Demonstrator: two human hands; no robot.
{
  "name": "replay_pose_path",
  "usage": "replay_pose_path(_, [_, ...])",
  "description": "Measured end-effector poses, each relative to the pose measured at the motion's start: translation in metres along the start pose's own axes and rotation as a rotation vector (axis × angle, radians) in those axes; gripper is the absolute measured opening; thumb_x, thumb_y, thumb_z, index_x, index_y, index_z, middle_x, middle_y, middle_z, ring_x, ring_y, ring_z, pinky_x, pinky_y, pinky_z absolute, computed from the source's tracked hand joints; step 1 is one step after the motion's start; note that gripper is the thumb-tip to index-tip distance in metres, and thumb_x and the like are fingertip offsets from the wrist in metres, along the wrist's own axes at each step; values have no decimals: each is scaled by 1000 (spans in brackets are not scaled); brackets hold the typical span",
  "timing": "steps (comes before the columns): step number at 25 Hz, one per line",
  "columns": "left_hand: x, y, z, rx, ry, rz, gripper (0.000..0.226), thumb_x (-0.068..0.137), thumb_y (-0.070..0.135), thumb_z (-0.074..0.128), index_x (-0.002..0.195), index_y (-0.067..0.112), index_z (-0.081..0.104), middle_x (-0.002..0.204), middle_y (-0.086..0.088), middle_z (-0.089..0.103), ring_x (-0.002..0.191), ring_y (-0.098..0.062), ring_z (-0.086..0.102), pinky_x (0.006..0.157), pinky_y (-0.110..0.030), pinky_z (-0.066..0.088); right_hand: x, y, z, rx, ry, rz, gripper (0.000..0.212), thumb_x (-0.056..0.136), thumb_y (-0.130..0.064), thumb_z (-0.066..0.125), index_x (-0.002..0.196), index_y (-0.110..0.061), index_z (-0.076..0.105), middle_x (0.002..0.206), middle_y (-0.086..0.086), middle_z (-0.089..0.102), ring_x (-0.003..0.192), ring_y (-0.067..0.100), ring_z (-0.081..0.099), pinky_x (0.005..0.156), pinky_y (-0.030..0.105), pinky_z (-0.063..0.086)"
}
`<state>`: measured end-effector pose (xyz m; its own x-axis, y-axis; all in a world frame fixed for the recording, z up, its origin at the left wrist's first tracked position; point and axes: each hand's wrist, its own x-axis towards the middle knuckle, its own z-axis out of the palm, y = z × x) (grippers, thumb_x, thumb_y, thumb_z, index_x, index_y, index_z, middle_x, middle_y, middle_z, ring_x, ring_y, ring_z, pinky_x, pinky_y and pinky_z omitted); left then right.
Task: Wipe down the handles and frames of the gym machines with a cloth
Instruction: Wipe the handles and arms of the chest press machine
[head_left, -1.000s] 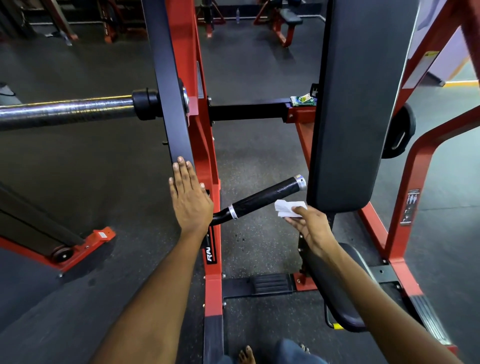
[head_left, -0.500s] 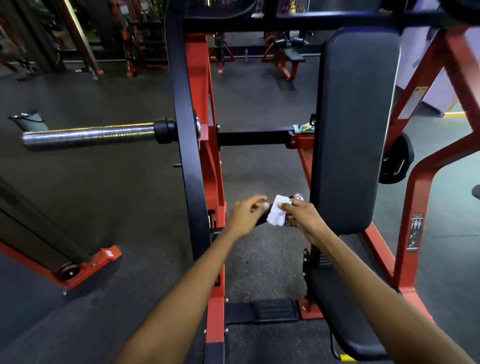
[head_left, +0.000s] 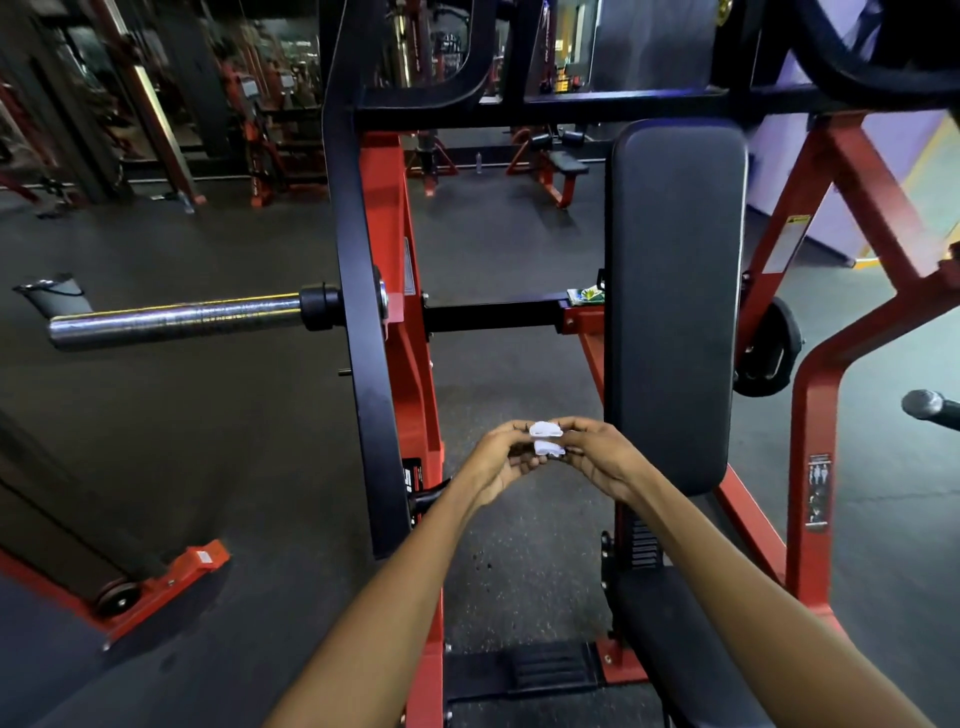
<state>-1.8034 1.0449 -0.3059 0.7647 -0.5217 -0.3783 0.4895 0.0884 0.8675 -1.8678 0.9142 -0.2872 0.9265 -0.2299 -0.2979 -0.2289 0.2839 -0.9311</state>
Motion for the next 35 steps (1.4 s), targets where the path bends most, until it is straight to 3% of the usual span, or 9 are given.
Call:
replay_pose_path(9, [-4, -8, -12, 210, 96, 206, 30, 88, -6, 62, 116, 0, 56, 80, -5, 62, 54, -2, 62, 59, -19, 52, 10, 10, 3, 0, -18, 73, 19, 86, 3, 61, 105, 0, 58, 91, 13, 64, 80, 19, 63, 72, 21, 55])
replay_pose_path(14, [-13, -1, -68, 1114, 821, 798, 36, 88, 8, 54, 124, 15, 56, 132, -3, 52, 126, -19, 45, 106, -28, 30, 23, 26, -4, -728, 476, -315, 11, 87, -9, 56, 86, -1, 64, 80, 5, 54, 64, 14, 50, 57, 26, 41])
replay_pose_path(18, [4, -4, -117, 1414, 924, 594, 65, 96, 21, 42, 152, 8, 12, 161, -10, 5, 148, -22, -4, 119, -42, 4, 46, 36, -21, -1233, 421, -708, 21, 86, 3, 52, 104, -3, 61, 99, 9, 63, 82, 27, 61, 69, 35, 49])
replay_pose_path(21, [16, -21, -129, 1513, 941, 536, 72, 95, 16, 47, 152, 5, 4, 161, -12, -1, 148, -25, -3, 119, -44, 6, 60, 63, -26, -1546, 374, -835, 43, 70, 15, 66, 111, 3, 62, 113, 20, 64, 106, 37, 62, 93, 46, 48])
replay_pose_path(24, [21, -25, -127, 1527, 999, 541, 72, 94, 14, 46, 152, 3, 3, 160, -14, 3, 148, -28, 3, 119, -44, 9, 57, 101, -3, -1556, 314, -878, 60, 59, 15, 77, 116, 4, 61, 120, 20, 62, 113, 35, 59, 100, 47, 35])
replay_pose_path(27, [21, -25, -127, 1519, 1002, 544, 72, 94, 14, 44, 152, 3, 2, 160, -14, 3, 148, -28, 3, 119, -45, 10, 52, 114, 28, -1547, -26, -993, 56, 67, 9, 75, 120, 0, 60, 125, 16, 60, 118, 29, 56, 107, 41, 33])
replay_pose_path(30, [20, -26, -127, 1527, 997, 530, 70, 95, 14, 42, 151, 3, 1, 160, -14, 3, 148, -28, 3, 120, -45, 11, 54, 96, -3, -1362, 160, -1004, 40, 81, 9, 59, 120, -1, 58, 127, 14, 57, 125, 27, 49, 115, 27, 24])
replay_pose_path(33, [20, -25, -126, 1509, 990, 525, 69, 96, 14, 39, 151, 3, 0, 160, -14, 2, 148, -28, 2, 120, -45, 11, 47, 102, -33, -1330, 436, -867, 43, 86, 10, 53, 128, 1, 52, 135, 19, 50, 131, 32, 42, 117, 33, 17])
replay_pose_path(35, [19, -25, -126, 1508, 986, 526, 68, 96, 14, 39, 151, 3, 0, 160, -14, 3, 148, -28, 3, 120, -45, 12, 45, 126, -4, -1399, 300, -856, 55, 77, 15, 63, 129, -1, 52, 134, 17, 52, 127, 28, 48, 116, 35, 21])
